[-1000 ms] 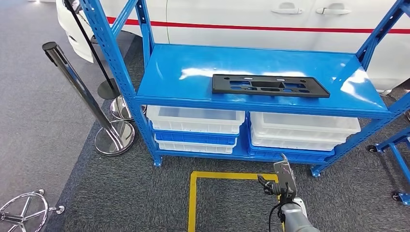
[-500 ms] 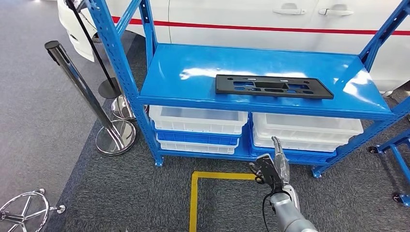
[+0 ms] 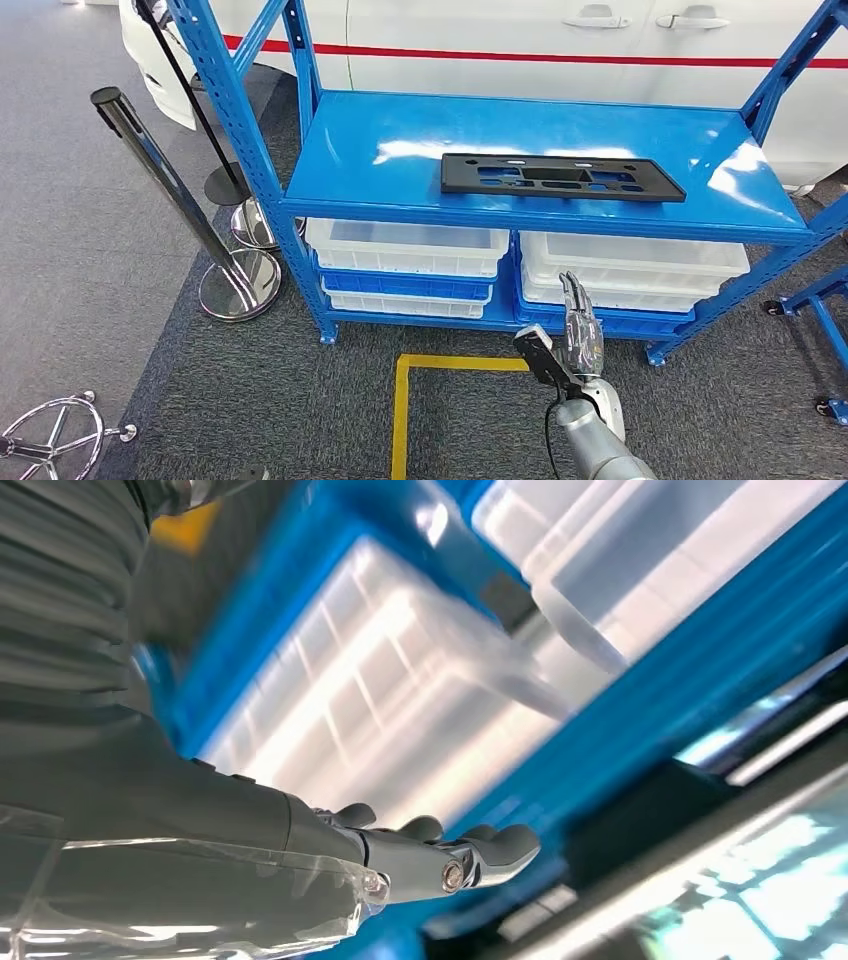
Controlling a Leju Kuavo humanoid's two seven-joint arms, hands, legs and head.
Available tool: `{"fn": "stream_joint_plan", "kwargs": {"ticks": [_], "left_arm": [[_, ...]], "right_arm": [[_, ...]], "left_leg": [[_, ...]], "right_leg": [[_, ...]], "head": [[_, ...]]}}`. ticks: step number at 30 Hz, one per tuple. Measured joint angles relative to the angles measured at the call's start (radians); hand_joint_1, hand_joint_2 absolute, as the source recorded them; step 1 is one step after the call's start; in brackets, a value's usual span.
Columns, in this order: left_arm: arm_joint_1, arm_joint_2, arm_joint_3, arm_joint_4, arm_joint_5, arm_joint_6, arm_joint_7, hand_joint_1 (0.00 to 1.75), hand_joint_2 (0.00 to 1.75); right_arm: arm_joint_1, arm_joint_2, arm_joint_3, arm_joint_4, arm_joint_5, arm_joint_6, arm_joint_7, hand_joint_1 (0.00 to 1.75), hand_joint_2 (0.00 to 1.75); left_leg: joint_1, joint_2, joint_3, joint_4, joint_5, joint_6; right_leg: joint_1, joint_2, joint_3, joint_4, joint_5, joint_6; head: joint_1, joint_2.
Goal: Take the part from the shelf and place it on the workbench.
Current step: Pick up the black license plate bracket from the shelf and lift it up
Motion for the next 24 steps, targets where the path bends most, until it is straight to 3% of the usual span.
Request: {"fn": "stream_joint_plan", "kwargs": {"ticks": [2,4,6,7,8,9,11,12,16,18,20,21,22,24], "left_arm": [[-0.005,0.0,-0.008,0.0,-0.009,0.003,-0.014,0.0,0.0],[-0.01,0.0,-0.016,0.0,-0.013,0.011,-0.023,0.0,0.0],[-0.012,0.0,-0.022,0.0,-0.013,0.02,-0.03,0.0,0.0],[-0.012,0.0,-0.025,0.0,-0.013,0.025,-0.035,0.0,0.0],[-0.013,0.0,-0.027,0.0,-0.013,0.029,-0.039,0.0,0.0],[-0.014,0.0,-0.03,0.0,-0.012,0.034,-0.041,0.0,0.0],[-0.018,0.0,-0.036,0.0,-0.013,0.044,-0.04,0.0,0.0],[-0.019,0.0,-0.039,0.0,-0.013,0.05,-0.037,0.0,0.0],[-0.019,-0.001,-0.046,0.001,-0.011,0.063,-0.016,0.0,0.0],[-0.021,-0.002,-0.047,0.001,-0.01,0.06,-0.01,0.0,0.0],[-0.022,-0.002,-0.048,0.001,-0.01,0.049,0.0,0.0,0.0],[-0.021,-0.002,-0.048,0.001,-0.009,0.043,0.006,0.0,0.0],[-0.021,-0.002,-0.048,0.001,-0.008,0.037,0.011,0.0,0.0],[-0.019,-0.004,-0.048,0.002,-0.008,0.031,0.017,0.0,0.0]], "right_arm": [[-0.002,0.001,-0.002,-0.036,0.066,-0.005,0.001,0.0,1.75],[-0.006,0.002,-0.004,-0.062,0.07,-0.006,0.004,0.0,1.75],[-0.005,0.002,-0.002,-0.085,0.031,0.0,0.011,0.0,1.75],[-0.003,0.002,0.001,-0.101,0.007,0.005,0.017,0.0,1.75],[-0.001,0.001,0.005,-0.119,-0.015,0.009,0.023,0.0,1.75],[0.002,0.0,0.013,-0.139,-0.034,0.012,0.029,0.0,1.75],[0.011,-0.003,0.03,-0.181,-0.061,0.014,0.037,0.0,1.75],[0.019,-0.004,0.041,-0.203,-0.071,0.014,0.04,0.0,1.75],[0.054,-0.007,0.086,-0.28,-0.083,0.011,0.046,0.0,1.75],[0.065,-0.01,0.105,-0.304,-0.083,0.011,0.048,0.0,0.87],[0.078,-0.012,0.121,-0.319,-0.084,0.014,0.05,0.0,0.0],[0.087,-0.012,0.129,-0.326,-0.084,0.019,0.052,0.0,0.0],[0.095,-0.013,0.138,-0.333,-0.084,0.024,0.053,0.0,0.0],[0.107,-0.017,0.154,-0.348,-0.091,0.037,0.056,0.0,0.0]], "left_leg": [[0.0,0.001,-0.025,0.057,-0.037,-0.01],[0.003,0.001,-0.083,0.184,-0.1,-0.016],[0.005,0.001,-0.127,0.275,-0.125,-0.02],[0.005,0.001,-0.124,0.268,-0.108,-0.02],[0.006,0.001,-0.101,0.222,-0.076,-0.019],[0.007,0.001,-0.067,0.15,-0.041,-0.016],[0.003,0.001,-0.011,0.035,-0.004,-0.008],[0.002,0.0,0.0,0.01,-0.001,-0.003],[0.003,-0.001,0.003,-0.004,0.004,0.018],[0.006,0.001,0.004,-0.01,0.008,0.028],[0.005,0.001,0.003,-0.01,0.008,0.031],[0.005,0.0,0.003,-0.01,0.008,0.031],[0.005,0.0,0.004,-0.009,0.007,0.031],[0.005,-0.001,0.005,-0.008,0.006,0.028]], "right_leg": [[-0.006,-0.001,0.004,-0.008,0.006,-0.013],[-0.004,-0.004,0.004,-0.009,0.006,-0.019],[-0.003,-0.005,0.003,-0.007,0.005,-0.019],[-0.003,-0.005,0.004,-0.006,0.005,-0.019],[-0.003,-0.004,0.004,-0.003,0.003,-0.017],[-0.003,-0.003,0.004,0.0,0.001,-0.015],[-0.001,-0.002,0.001,0.009,-0.005,-0.006],[0.001,-0.002,-0.002,0.012,-0.006,-0.001],[-0.002,0.0,-0.011,0.028,-0.019,0.021],[-0.006,0.001,-0.051,0.113,-0.071,0.033],[-0.008,0.001,-0.113,0.24,-0.126,0.041],[-0.009,0.001,-0.133,0.278,-0.133,0.043],[-0.009,0.001,-0.137,0.281,-0.121,0.043],[-0.01,0.001,-0.094,0.188,-0.057,0.041]], "head": [[-0.001,0.0],[-0.001,0.0],[-0.001,0.0],[-0.001,0.0],[-0.001,0.0],[-0.001,0.0],[-0.001,0.0],[-0.001,0.0],[0.0,0.0],[0.0,0.0],[0.0,0.0],[0.0,0.0],[0.0,0.0],[0.0,0.0]]}}
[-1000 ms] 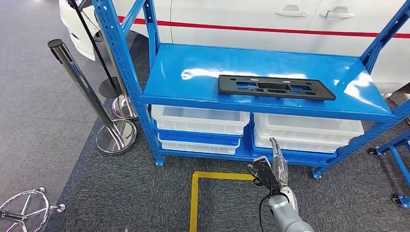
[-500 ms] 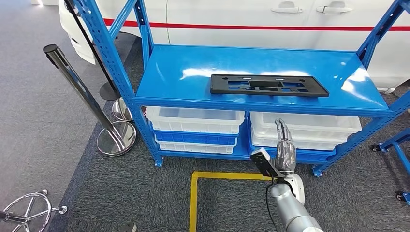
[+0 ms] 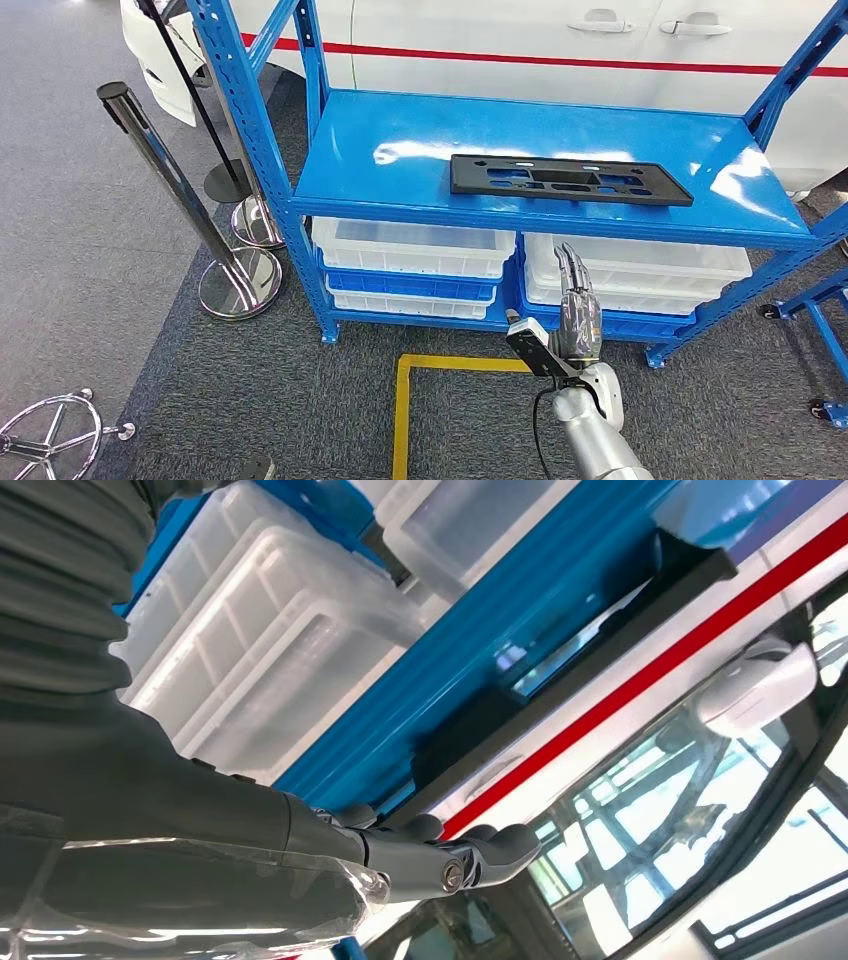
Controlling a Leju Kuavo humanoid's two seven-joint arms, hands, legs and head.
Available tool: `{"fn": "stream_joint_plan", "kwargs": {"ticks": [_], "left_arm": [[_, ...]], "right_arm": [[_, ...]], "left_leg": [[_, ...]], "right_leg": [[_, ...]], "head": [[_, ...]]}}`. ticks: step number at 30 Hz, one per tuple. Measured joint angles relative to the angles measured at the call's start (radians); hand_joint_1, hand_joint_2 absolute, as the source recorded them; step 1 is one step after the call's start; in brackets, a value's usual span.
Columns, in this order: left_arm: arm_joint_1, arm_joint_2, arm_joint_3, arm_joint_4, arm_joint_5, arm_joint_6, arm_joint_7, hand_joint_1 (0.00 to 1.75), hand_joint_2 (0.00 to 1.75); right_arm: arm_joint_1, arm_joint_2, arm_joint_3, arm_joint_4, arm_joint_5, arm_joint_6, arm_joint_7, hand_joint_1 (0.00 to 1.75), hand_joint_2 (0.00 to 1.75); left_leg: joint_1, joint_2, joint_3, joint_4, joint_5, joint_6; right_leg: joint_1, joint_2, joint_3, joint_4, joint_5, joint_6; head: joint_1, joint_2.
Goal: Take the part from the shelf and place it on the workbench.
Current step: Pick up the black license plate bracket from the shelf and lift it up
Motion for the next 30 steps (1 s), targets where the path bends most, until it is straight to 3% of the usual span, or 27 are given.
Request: {"fn": "stream_joint_plan", "kwargs": {"ticks": [2,9,12,13,16,17,19,21,22,24,25,27,28,30], "left_arm": [[0.0,-0.002,0.0,0.0,0.0,-0.003,0.001,0.0,0.0],[-0.001,-0.002,0.0,0.0,0.0,-0.003,0.001,0.0,0.0],[-0.002,-0.003,0.0,0.0,0.0,-0.005,0.0,0.0,0.0],[-0.003,-0.003,-0.001,0.0,0.0,-0.002,-0.003,0.0,0.0],[-0.005,-0.003,-0.002,0.0,0.0,0.019,-0.012,0.0,0.0],[-0.005,-0.003,-0.002,0.0,0.0,0.026,-0.015,0.0,0.0],[-0.006,-0.003,-0.004,0.0,-0.002,0.04,-0.019,0.0,0.0],[-0.008,-0.003,-0.006,0.0,-0.003,0.055,-0.021,0.0,0.0],[-0.009,-0.003,-0.008,0.0,-0.004,0.061,-0.021,0.0,0.0],[-0.012,-0.004,-0.013,0.0,-0.008,0.072,-0.026,0.0,0.0],[-0.013,-0.005,-0.016,0.0,-0.011,0.08,-0.033,0.0,0.0],[-0.016,-0.009,-0.024,0.0,-0.015,0.091,-0.045,0.0,0.0],[-0.016,-0.009,-0.026,0.0,-0.015,0.094,-0.047,0.0,0.0],[-0.016,-0.01,-0.026,0.0,-0.015,0.095,-0.045,0.0,0.0]], "right_arm": [[0.004,-0.003,0.008,-0.011,-0.009,0.008,0.0,0.0,0.0],[0.006,-0.004,0.011,-0.017,-0.015,0.011,0.0,0.0,0.0],[0.012,-0.007,0.019,-0.032,-0.033,0.021,0.0,0.0,0.0],[0.017,-0.009,0.023,-0.043,-0.044,0.026,0.0,0.0,0.0],[0.04,-0.014,0.028,-0.069,-0.064,0.033,-0.004,0.0,0.0],[0.046,-0.014,0.028,-0.072,-0.065,0.033,-0.004,0.0,0.0],[0.048,-0.015,0.028,-0.077,-0.066,0.033,-0.004,0.0,0.0],[0.048,-0.015,0.028,-0.084,-0.067,0.034,-0.003,0.0,0.0],[0.049,-0.016,0.028,-0.087,-0.067,0.036,-0.002,0.0,0.0],[0.054,-0.021,0.028,-0.091,-0.068,0.037,-0.001,0.0,0.0],[0.056,-0.025,0.028,-0.094,-0.068,0.037,0.0,0.0,0.0],[0.058,-0.031,0.028,-0.102,-0.069,0.035,0.002,0.0,0.0],[0.059,-0.032,0.028,-0.104,-0.069,0.036,0.003,0.0,0.0],[0.064,-0.034,0.028,-0.105,-0.069,0.036,0.004,0.0,0.0]], "left_leg": [[0.0,0.0,0.001,0.001,-0.001,-0.002],[0.0,0.0,0.001,0.002,-0.002,-0.004],[-0.005,0.003,0.0,0.004,-0.004,-0.013],[-0.006,0.005,-0.004,0.018,-0.017,-0.021],[0.001,0.01,-0.096,0.23,-0.113,-0.044],[0.002,0.008,-0.105,0.255,-0.114,-0.046],[0.004,-0.018,-0.04,0.126,-0.05,-0.041],[0.005,-0.051,0.006,0.032,-0.023,-0.035],[0.004,-0.058,0.011,0.02,-0.027,-0.032],[0.003,-0.039,0.013,0.013,-0.022,-0.024],[0.005,-0.028,0.016,0.006,-0.018,-0.017],[0.01,-0.003,0.022,-0.007,-0.012,-0.004],[0.009,0.008,0.023,-0.009,-0.011,-0.001],[0.007,0.032,0.022,-0.009,-0.013,0.001]], "right_leg": [[0.0,0.0,0.042,-0.086,0.045,-0.003],[0.0,0.0,0.066,-0.134,0.061,-0.006],[0.009,-0.001,0.082,-0.174,0.058,-0.019],[0.01,0.003,0.084,-0.182,0.06,-0.031],[0.005,0.037,0.086,-0.19,0.069,-0.061],[0.005,0.049,0.085,-0.187,0.068,-0.061],[0.005,0.07,0.083,-0.178,0.065,-0.055],[0.004,0.089,0.076,-0.17,0.063,-0.045],[0.003,0.098,0.072,-0.168,0.064,-0.038],[0.0,0.113,0.067,-0.171,0.069,-0.024],[0.0,0.104,0.064,-0.166,0.065,-0.018],[0.003,0.058,0.036,-0.107,0.029,-0.01],[0.003,0.032,0.008,-0.05,-0.001,-0.006],[0.0,0.012,-0.053,0.068,-0.047,0.002]], "head": [[0.0,0.0],[0.0,0.0],[0.0,0.0],[0.0,0.0],[-0.001,0.0],[-0.001,0.0],[-0.001,0.0],[0.0,0.0],[-0.001,0.0],[-0.001,0.0],[0.0,0.0],[0.002,0.0],[0.003,0.0],[0.004,0.0]]}}
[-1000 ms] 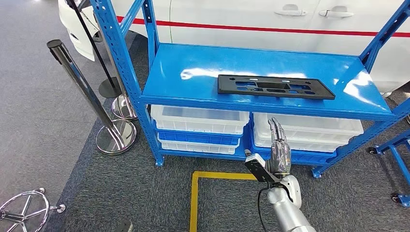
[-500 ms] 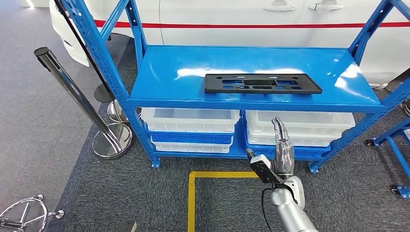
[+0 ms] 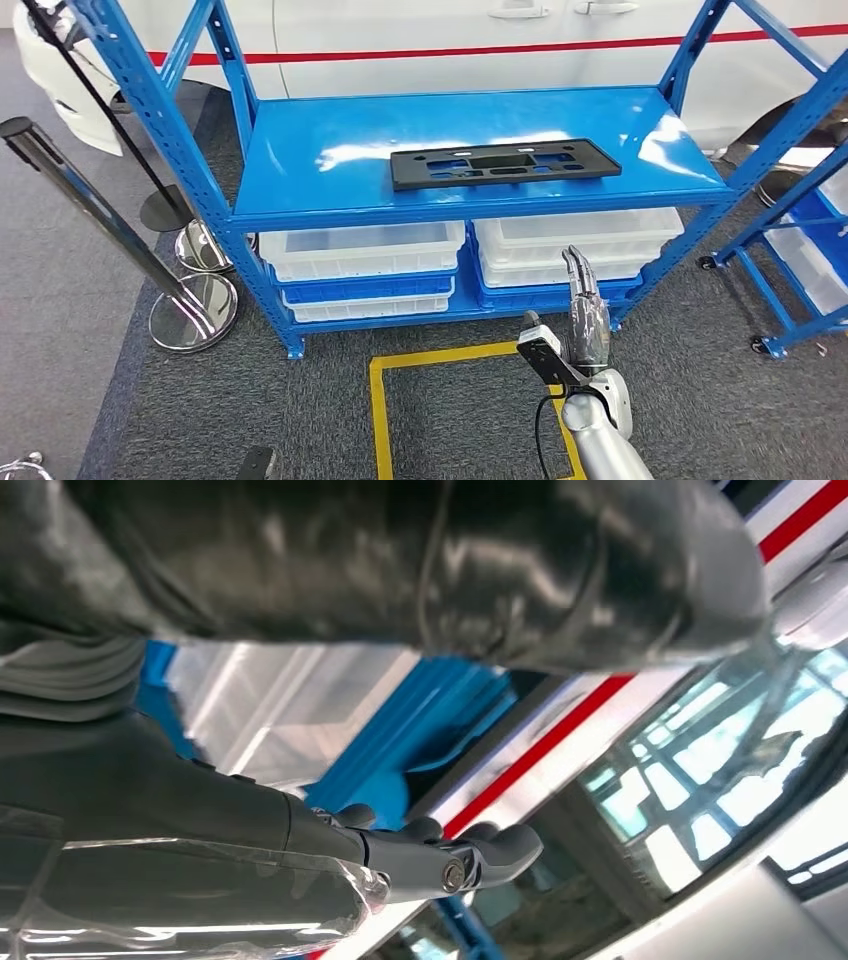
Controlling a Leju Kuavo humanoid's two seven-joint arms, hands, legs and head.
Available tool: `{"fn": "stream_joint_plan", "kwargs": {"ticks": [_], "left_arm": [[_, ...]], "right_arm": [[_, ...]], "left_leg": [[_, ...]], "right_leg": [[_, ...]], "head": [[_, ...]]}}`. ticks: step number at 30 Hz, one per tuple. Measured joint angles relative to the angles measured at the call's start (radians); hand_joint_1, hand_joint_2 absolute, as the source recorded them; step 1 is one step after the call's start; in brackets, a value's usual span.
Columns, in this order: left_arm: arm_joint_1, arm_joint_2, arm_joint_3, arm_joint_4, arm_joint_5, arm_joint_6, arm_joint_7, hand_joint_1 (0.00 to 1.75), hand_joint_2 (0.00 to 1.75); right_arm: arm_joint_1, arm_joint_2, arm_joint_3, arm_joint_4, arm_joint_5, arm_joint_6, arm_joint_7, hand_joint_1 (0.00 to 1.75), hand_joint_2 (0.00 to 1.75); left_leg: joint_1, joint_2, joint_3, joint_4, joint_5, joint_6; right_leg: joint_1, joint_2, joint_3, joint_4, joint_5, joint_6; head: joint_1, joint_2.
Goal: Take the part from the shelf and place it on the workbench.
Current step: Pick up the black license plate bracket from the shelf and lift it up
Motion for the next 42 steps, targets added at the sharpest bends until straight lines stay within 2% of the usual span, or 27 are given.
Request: {"fn": "stream_joint_plan", "kwargs": {"ticks": [1,2,4,6,7,9,10,12,14,15,16,17,19,20,21,23,24,26,27,30,31,32,33,35,37,40,42], "left_arm": [[0.001,0.0,0.0,0.0,0.0,0.0,0.001,0.0,0.0],[0.001,0.0,0.0,0.0,0.0,0.0,0.001,0.0,0.0],[0.0,-0.002,-0.002,0.0,0.0,0.0,0.002,0.0,0.0],[-0.001,-0.003,-0.004,0.0,-0.001,-0.003,0.004,0.0,0.0],[-0.002,-0.003,-0.005,0.0,-0.001,-0.005,0.006,0.0,0.0],[-0.005,-0.003,-0.006,0.001,0.0,-0.011,0.01,0.0,0.0],[-0.006,-0.003,-0.006,0.001,0.0,-0.014,0.012,0.0,0.0],[-0.008,-0.003,-0.007,0.001,0.002,-0.021,0.015,0.0,0.0],[-0.005,-0.003,-0.007,0.001,0.006,-0.025,0.018,0.0,0.0],[-0.002,-0.003,-0.007,0.001,0.008,-0.025,0.019,0.0,0.0],[0.0,-0.003,-0.007,0.001,0.01,-0.026,0.021,0.0,0.0],[0.001,-0.002,-0.007,0.001,0.011,-0.026,0.022,0.0,0.0],[0.001,-0.002,-0.007,0.001,0.013,-0.028,0.023,0.0,0.0],[0.0,-0.002,-0.007,0.001,0.014,-0.029,0.023,0.0,0.0],[-0.001,-0.002,-0.007,0.001,0.015,-0.03,0.024,0.0,0.0],[-0.003,-0.002,-0.007,0.001,0.015,-0.035,0.025,0.0,0.0],[-0.004,-0.001,-0.007,0.001,0.015,-0.037,0.026,0.0,0.0],[-0.006,-0.002,-0.007,0.001,0.015,-0.039,0.028,0.0,0.0],[-0.009,-0.002,-0.007,0.001,0.015,-0.04,0.028,0.0,0.0],[-0.012,-0.002,-0.007,0.001,0.015,-0.041,0.029,0.0,0.0],[-0.012,-0.002,-0.006,0.001,0.015,-0.041,0.029,0.0,0.0],[-0.012,-0.002,-0.006,0.001,0.014,-0.041,0.03,0.0,0.0],[-0.011,-0.003,-0.006,0.001,0.014,-0.042,0.031,0.0,0.0],[-0.013,-0.004,-0.007,0.002,0.011,-0.043,0.035,0.0,0.0],[-0.016,-0.006,-0.01,0.003,0.005,-0.044,0.039,0.0,0.0],[-0.021,-0.008,-0.017,0.004,-0.001,-0.044,0.038,0.0,0.0],[-0.023,-0.009,-0.02,0.004,-0.001,-0.047,0.034,0.0,0.0]], "right_arm": [[0.004,-0.002,0.0,0.0,0.0,0.0,0.0,0.0,0.0],[0.007,-0.004,0.0,0.0,0.0,0.0,0.0,0.0,0.0],[0.008,-0.007,0.0,-0.004,0.0,0.0,0.0,0.0,0.0],[0.005,-0.008,0.0,-0.01,0.0,0.0,0.0,0.0,0.0],[0.005,-0.008,0.0,-0.012,0.001,0.0,0.001,0.0,0.0],[0.005,-0.011,0.0,-0.014,0.002,0.001,0.003,0.0,0.0],[0.006,-0.012,0.0,-0.015,0.002,0.003,0.005,0.0,0.0],[0.002,-0.013,0.0,-0.016,-0.003,0.014,0.013,0.0,0.0],[-0.002,-0.012,0.0,-0.015,-0.01,0.026,0.021,0.0,0.87],[-0.003,-0.012,0.0,-0.014,-0.013,0.031,0.025,0.0,1.31],[-0.003,-0.012,0.0,-0.013,-0.015,0.036,0.027,0.0,1.75],[-0.003,-0.012,0.0,-0.011,-0.021,0.046,0.032,0.0,1.75],[-0.007,-0.012,0.0,-0.005,-0.034,0.072,0.043,0.0,1.75],[-0.011,-0.012,0.0,-0.001,-0.039,0.085,0.048,0.0,1.31],[-0.017,-0.012,0.0,0.004,-0.04,0.095,0.051,0.0,1.31],[-0.029,-0.013,0.0,0.018,-0.026,0.105,0.061,0.0,1.31],[-0.037,-0.014,0.0,0.029,-0.014,0.106,0.071,0.0,1.75],[-0.057,-0.017,0.002,0.056,0.014,0.106,0.098,0.0,1.75],[-0.07,-0.018,0.004,0.072,0.025,0.107,0.112,0.0,1.75],[-0.102,-0.022,0.014,0.116,0.047,0.112,0.138,0.0,1.75],[-0.106,-0.023,0.016,0.127,0.053,0.11,0.143,0.0,1.75],[-0.108,-0.025,0.018,0.136,0.063,0.099,0.147,0.0,1.75],[-0.111,-0.026,0.02,0.144,0.082,0.077,0.153,0.0,1.75],[-0.126,-0.03,0.025,0.157,0.176,0.011,0.194,0.0,1.75],[-0.146,-0.039,0.029,0.162,0.387,-0.047,0.28,0.0,1.75],[-0.166,-0.064,0.029,0.148,0.734,-0.075,0.398,0.0,1.75],[-0.179,-0.075,0.029,0.131,0.843,-0.078,0.433,0.0,1.75]], "left_leg": [[0.0,0.012,0.0,0.0,-0.001,0.0],[0.0,0.025,0.001,0.001,-0.003,-0.001],[-0.001,0.048,0.006,0.003,-0.008,-0.007],[-0.006,0.067,0.01,0.006,-0.015,-0.017],[-0.008,0.075,0.012,0.007,-0.018,-0.022],[-0.01,0.092,0.016,0.006,-0.022,-0.034],[-0.008,0.086,0.017,0.01,-0.027,-0.04],[-0.005,0.04,-0.005,0.063,-0.063,-0.05],[-0.003,-0.008,-0.066,0.189,-0.127,-0.053],[-0.003,-0.016,-0.099,0.254,-0.15,-0.054],[-0.003,-0.019,-0.122,0.294,-0.155,-0.055],[-0.003,-0.02,-0.128,0.298,-0.142,-0.054],[-0.003,-0.02,-0.093,0.204,-0.072,-0.05],[-0.003,-0.023,-0.065,0.138,-0.041,-0.046],[-0.004,-0.025,-0.043,0.083,-0.02,-0.042],[-0.007,-0.029,-0.025,0.037,-0.011,-0.032],[-0.009,-0.028,-0.025,0.034,-0.009,-0.027],[-0.007,-0.026,-0.024,0.026,-0.001,-0.015],[-0.006,-0.024,-0.023,0.022,0.003,-0.008],[-0.006,-0.021,-0.025,0.018,0.007,0.001],[-0.007,-0.02,-0.026,0.018,0.007,0.001],[-0.007,-0.02,-0.026,0.018,0.007,0.002],[-0.007,-0.02,-0.026,0.019,0.007,0.001],[-0.007,-0.018,-0.024,0.019,0.006,-0.001],[-0.01,-0.016,-0.024,0.02,0.006,-0.009],[-0.014,-0.014,-0.025,0.017,0.006,-0.024],[-0.014,-0.016,-0.033,0.037,-0.01,-0.034]], "right_leg": [[-0.002,-0.004,-0.013,0.024,0.0,0.003],[-0.004,-0.008,-0.006,0.01,0.018,0.005],[-0.004,-0.037,0.06,-0.117,0.084,0.002],[0.005,-0.072,0.115,-0.226,0.12,-0.011],[0.009,-0.079,0.123,-0.245,0.121,-0.018],[0.012,-0.058,0.12,-0.248,0.121,-0.032],[0.01,-0.049,0.121,-0.25,0.123,-0.039],[0.004,-0.034,0.123,-0.256,0.128,-0.053],[0.004,-0.022,0.122,-0.256,0.129,-0.062],[0.005,-0.015,0.122,-0.255,0.128,-0.064],[0.006,-0.008,0.122,-0.253,0.127,-0.065],[0.006,-0.001,0.122,-0.25,0.126,-0.065],[0.006,0.01,0.122,-0.243,0.121,-0.062],[0.006,0.015,0.122,-0.239,0.119,-0.058],[0.007,0.019,0.119,-0.234,0.116,-0.054],[0.009,0.023,0.114,-0.23,0.116,-0.043],[0.009,0.025,0.113,-0.23,0.118,-0.036],[0.006,0.02,0.11,-0.224,0.112,-0.025],[0.005,0.014,0.1,-0.203,0.097,-0.02],[0.002,-0.001,0.023,-0.039,0.012,-0.007],[0.002,-0.003,-0.001,0.011,-0.004,-0.005],[0.002,-0.004,-0.011,0.032,-0.002,-0.004],[0.002,-0.005,-0.001,0.013,0.018,-0.004],[0.003,-0.008,0.061,-0.113,0.082,-0.011],[0.01,-0.012,0.113,-0.218,0.115,-0.022],[0.013,-0.01,0.122,-0.242,0.117,-0.039],[0.008,-0.01,0.125,-0.251,0.122,-0.051]], "head": [[0.0,0.0],[0.0,0.0],[0.0,0.0],[0.0,0.0],[0.0,0.0],[-0.001,0.0],[0.0,0.0],[-0.001,0.0],[-0.001,0.0],[-0.001,0.0],[-0.001,0.0],[-0.001,0.0],[-0.001,0.0],[-0.001,0.0],[-0.001,0.0],[-0.001,0.0],[-0.001,0.0],[0.0,0.0],[0.0,0.0],[0.0,0.0],[0.0,0.0],[0.0,0.0],[0.0,0.0],[0.0,0.0],[0.0,0.0],[-0.001,0.0],[-0.001,0.0]]}}
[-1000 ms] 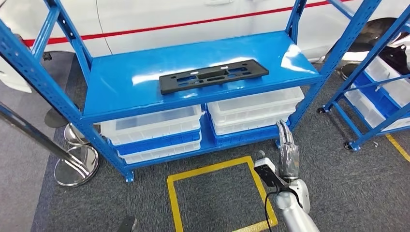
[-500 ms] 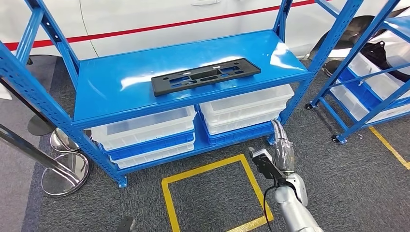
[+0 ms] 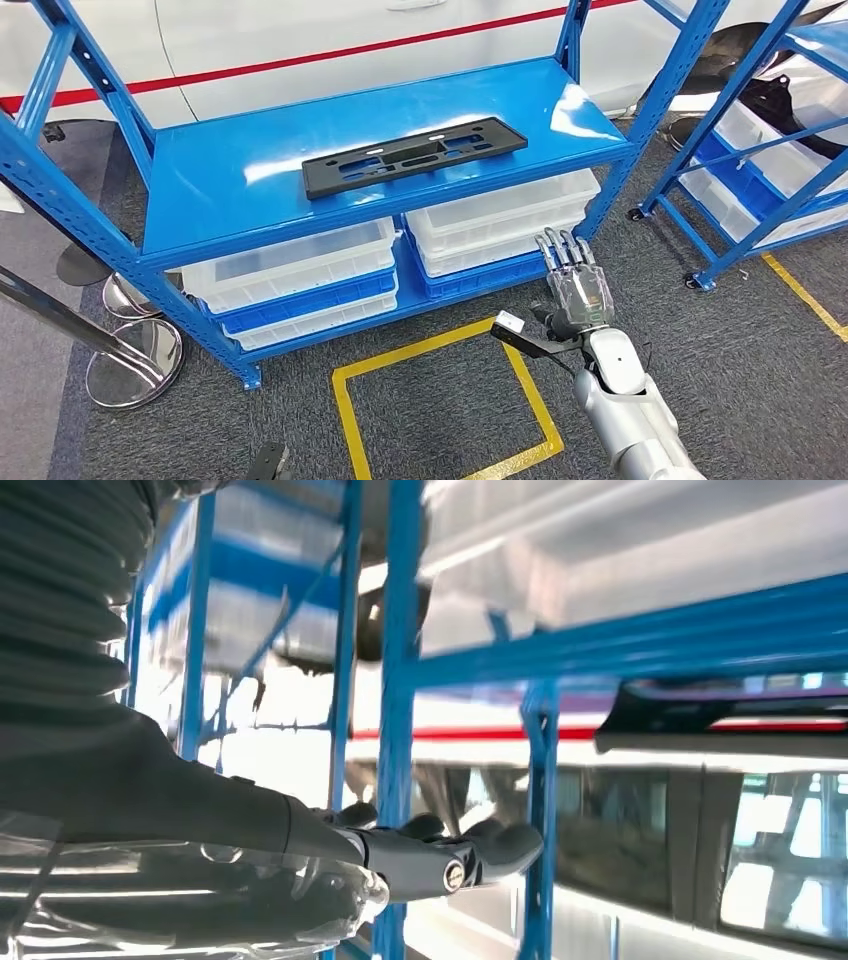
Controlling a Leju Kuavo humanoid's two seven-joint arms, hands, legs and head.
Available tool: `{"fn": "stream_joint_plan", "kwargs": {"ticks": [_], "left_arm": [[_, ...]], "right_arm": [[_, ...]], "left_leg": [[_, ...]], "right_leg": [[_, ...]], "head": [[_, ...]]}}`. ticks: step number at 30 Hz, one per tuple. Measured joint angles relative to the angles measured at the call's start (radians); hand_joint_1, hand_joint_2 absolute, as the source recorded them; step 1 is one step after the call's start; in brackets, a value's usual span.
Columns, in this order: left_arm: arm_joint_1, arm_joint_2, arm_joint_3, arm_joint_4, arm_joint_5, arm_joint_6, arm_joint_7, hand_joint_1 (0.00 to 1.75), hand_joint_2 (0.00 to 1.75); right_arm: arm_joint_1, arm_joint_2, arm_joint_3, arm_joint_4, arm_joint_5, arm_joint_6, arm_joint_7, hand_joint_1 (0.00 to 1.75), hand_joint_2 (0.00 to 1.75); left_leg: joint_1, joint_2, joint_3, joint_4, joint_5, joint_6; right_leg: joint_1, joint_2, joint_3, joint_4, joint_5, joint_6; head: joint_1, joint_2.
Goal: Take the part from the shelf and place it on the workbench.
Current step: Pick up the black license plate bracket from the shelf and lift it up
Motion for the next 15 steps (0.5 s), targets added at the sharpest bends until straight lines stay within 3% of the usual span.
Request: {"fn": "stream_joint_plan", "kwargs": {"ticks": [3,5,6,7,8,10,11,15], "left_arm": [[-0.002,0.0,-0.002,0.001,0.015,-0.028,-0.003,0.0,0.0],[0.0,0.0,0.001,0.001,0.038,-0.057,-0.005,0.0,0.0],[0.0,0.0,0.004,0.001,0.048,-0.068,-0.006,0.0,0.0],[0.0,0.0,0.007,0.001,0.054,-0.075,-0.007,0.0,0.0],[0.0,0.0,0.01,0.001,0.058,-0.081,-0.007,0.0,0.0],[-0.003,0.0,0.015,0.001,0.061,-0.088,-0.008,0.0,0.0],[-0.003,0.0,0.016,0.001,0.062,-0.09,-0.008,0.0,0.0],[-0.004,-0.002,0.018,0.001,0.064,-0.092,-0.013,0.0,0.0]], "right_arm": [[-0.031,-0.006,0.0,-0.011,0.054,-0.002,0.024,0.0,1.75],[-0.044,-0.009,0.003,-0.012,0.083,-0.003,0.042,0.0,1.75],[-0.051,-0.011,0.007,-0.012,0.095,-0.003,0.048,0.0,1.75],[-0.058,-0.012,0.012,-0.013,0.105,-0.003,0.054,0.0,1.75],[-0.066,-0.013,0.018,-0.015,0.116,-0.003,0.061,0.0,1.75],[-0.083,-0.014,0.035,-0.022,0.131,-0.003,0.076,0.0,1.75],[-0.09,-0.016,0.046,-0.026,0.134,-0.003,0.082,0.0,1.75],[-0.107,-0.019,0.083,-0.036,0.135,-0.004,0.091,0.0,1.75]], "left_leg": [[0.004,-0.003,-0.073,0.156,-0.083,-0.009],[0.005,-0.003,-0.119,0.249,-0.108,-0.011],[0.005,-0.003,-0.12,0.247,-0.093,-0.011],[0.005,-0.003,-0.102,0.206,-0.061,-0.009],[0.005,-0.004,-0.072,0.139,-0.023,-0.004],[0.001,-0.005,-0.02,0.026,0.018,0.004],[0.0,-0.006,-0.008,-0.001,0.022,0.008],[0.002,-0.005,-0.002,-0.021,0.028,0.025]], "right_leg": [[-0.002,0.001,0.001,-0.005,0.004,-0.013],[0.0,0.003,0.0,-0.002,0.003,-0.015],[0.001,0.005,0.0,0.0,0.002,-0.015],[0.001,0.007,0.0,0.003,0.0,-0.014],[0.001,0.009,0.0,0.007,-0.002,-0.012],[0.004,0.012,-0.003,0.014,-0.006,-0.004],[0.005,0.012,-0.005,0.016,-0.007,0.0],[0.003,0.011,-0.012,0.028,-0.017,0.022]], "head": [[0.0,0.0],[0.0,0.0],[0.0,0.0],[0.0,0.0],[0.0,0.0],[0.0,0.0],[0.0,0.0],[0.0,0.0]]}}
